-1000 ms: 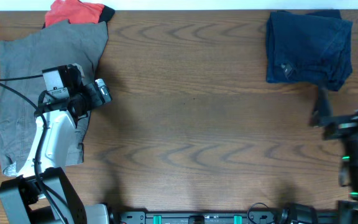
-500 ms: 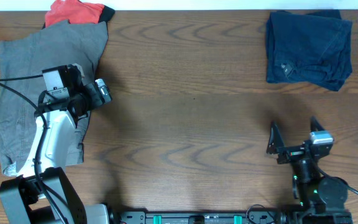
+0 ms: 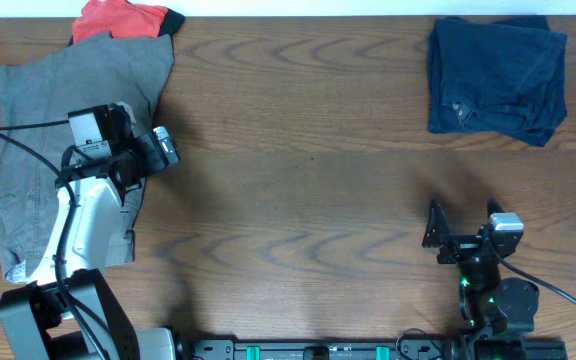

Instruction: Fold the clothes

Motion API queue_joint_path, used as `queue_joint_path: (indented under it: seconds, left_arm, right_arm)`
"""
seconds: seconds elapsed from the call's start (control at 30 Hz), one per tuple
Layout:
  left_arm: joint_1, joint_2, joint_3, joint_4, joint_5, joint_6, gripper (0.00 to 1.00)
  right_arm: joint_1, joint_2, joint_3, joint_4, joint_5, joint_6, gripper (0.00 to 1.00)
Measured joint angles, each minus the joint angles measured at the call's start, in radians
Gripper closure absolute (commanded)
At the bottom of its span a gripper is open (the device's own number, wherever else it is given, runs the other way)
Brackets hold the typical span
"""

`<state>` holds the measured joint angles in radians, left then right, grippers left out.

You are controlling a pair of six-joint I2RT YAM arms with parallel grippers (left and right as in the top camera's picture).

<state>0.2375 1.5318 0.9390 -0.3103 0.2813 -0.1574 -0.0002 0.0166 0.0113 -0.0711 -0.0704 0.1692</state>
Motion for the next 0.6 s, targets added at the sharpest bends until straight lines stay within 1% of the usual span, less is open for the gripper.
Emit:
queue_joint_path:
  seconds: [0.6]
  left_arm:
    - [0.0, 0.0, 0.0, 0.0, 0.0, 0.0, 0.02]
  right_arm:
    - [0.0, 0.0, 0.0, 0.002, 0.001, 0.006, 0.01]
